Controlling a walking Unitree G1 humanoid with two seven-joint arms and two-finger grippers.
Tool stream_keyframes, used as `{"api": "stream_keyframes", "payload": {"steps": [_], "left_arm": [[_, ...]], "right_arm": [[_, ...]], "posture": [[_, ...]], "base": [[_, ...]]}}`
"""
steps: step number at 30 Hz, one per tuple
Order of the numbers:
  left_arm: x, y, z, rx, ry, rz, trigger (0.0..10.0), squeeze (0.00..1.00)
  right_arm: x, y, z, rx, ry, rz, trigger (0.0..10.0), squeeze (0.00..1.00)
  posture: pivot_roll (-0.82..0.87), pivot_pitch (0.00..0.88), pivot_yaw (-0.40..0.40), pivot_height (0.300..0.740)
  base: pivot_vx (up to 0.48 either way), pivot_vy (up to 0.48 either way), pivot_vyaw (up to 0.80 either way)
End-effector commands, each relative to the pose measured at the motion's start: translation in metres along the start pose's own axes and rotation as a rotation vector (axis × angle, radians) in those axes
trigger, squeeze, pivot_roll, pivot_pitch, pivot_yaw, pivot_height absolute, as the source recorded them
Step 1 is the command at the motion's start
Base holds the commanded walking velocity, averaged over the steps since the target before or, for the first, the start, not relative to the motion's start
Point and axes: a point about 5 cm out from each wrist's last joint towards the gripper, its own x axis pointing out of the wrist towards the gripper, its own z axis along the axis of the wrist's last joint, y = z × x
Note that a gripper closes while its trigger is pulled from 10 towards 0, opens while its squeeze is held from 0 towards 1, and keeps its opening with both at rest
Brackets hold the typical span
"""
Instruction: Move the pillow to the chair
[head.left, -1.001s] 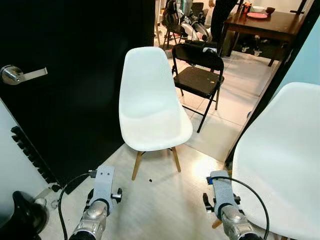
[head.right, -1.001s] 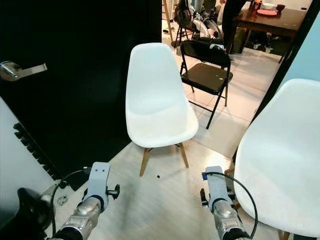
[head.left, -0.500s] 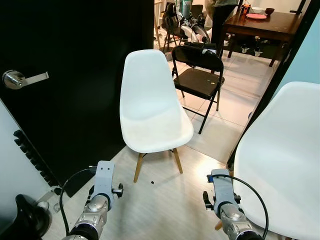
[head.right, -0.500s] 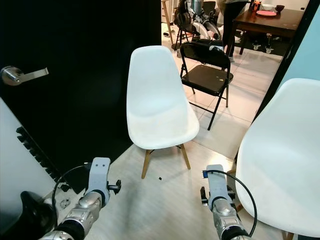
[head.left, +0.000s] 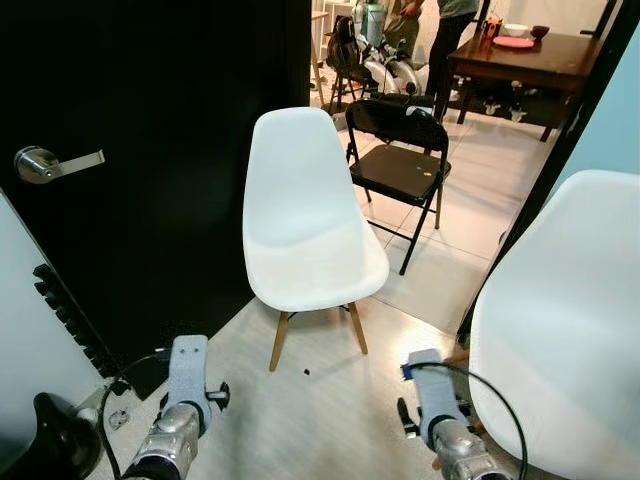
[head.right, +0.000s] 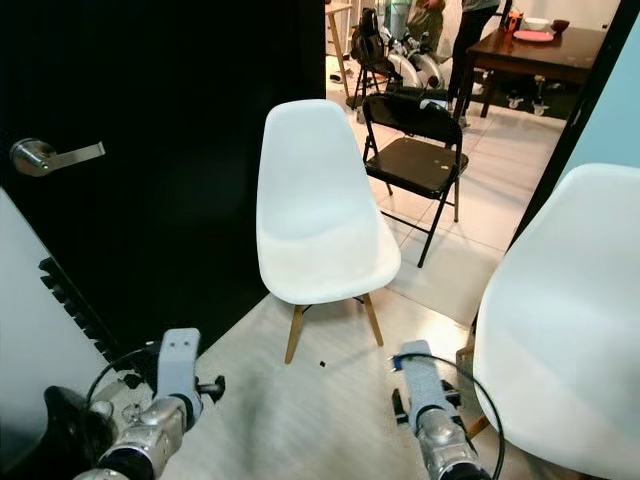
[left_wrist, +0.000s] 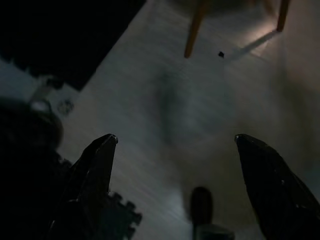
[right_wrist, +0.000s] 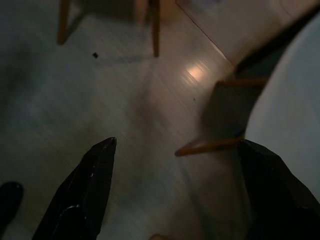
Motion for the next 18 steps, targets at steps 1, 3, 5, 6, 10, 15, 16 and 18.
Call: {"api": "stream_keyframes", "payload": {"steps": [1, 3, 5, 6, 10, 15, 16, 18], "left_arm": [[-0.001, 0.003, -0.004, 0.051, -0.001, -0.007, 10.0, 0.0], [-0.001, 0.004, -0.004, 0.043, 0.002, -0.007, 10.0, 0.0], [-0.001, 0.003, -0.005, 0.034, 0.025, -0.021, 10.0, 0.0], [-0.001, 0.002, -0.006, 0.045, 0.039, -0.03, 10.0, 0.0], [-0.001, 0.0, -0.008, 0.073, 0.05, -0.054, 10.0, 0.0], [0.0, 0.007, 0.005, -0.009, -0.039, -0.007, 10.0, 0.0], [0.0, 0.013, 0.006, -0.023, -0.038, 0.021, 10.0, 0.0], [0.0, 0.015, 0.006, -0.023, -0.038, 0.028, 10.0, 0.0]], "right_arm": [[0.0, 0.003, 0.0, -0.01, -0.01, 0.013, 10.0, 0.0], [0.0, 0.002, 0.002, -0.004, -0.014, 0.011, 10.0, 0.0], [0.002, 0.001, 0.007, -0.002, -0.02, 0.012, 10.0, 0.0], [0.002, 0.0, 0.008, -0.003, -0.02, 0.012, 10.0, 0.0], [0.003, -0.004, 0.008, 0.002, -0.012, 0.002, 10.0, 0.0], [0.003, -0.01, 0.007, 0.048, -0.009, -0.02, 10.0, 0.0], [0.002, -0.014, 0.005, 0.07, -0.007, -0.039, 10.0, 0.0], [0.002, -0.015, 0.005, 0.078, -0.006, -0.045, 10.0, 0.0]], "posture": [[-0.01, 0.026, -0.033, 0.74], [-0.01, 0.026, -0.033, 0.74], [-0.01, 0.022, -0.03, 0.74], [-0.01, 0.022, -0.03, 0.74], [-0.02, 0.02, -0.025, 0.74], [-0.02, 0.019, -0.02, 0.74], [-0.02, 0.022, -0.018, 0.74], [-0.02, 0.022, -0.018, 0.74]], "base": [[0.0, 0.0, 0.0], [0.0, 0.0, 0.0], [0.0, 0.0, 0.0], [0.0, 0.0, 0.0], [0.0, 0.0, 0.0], [0.0, 0.0, 0.0], [0.0, 0.0, 0.0], [0.0, 0.0, 0.0]]}}
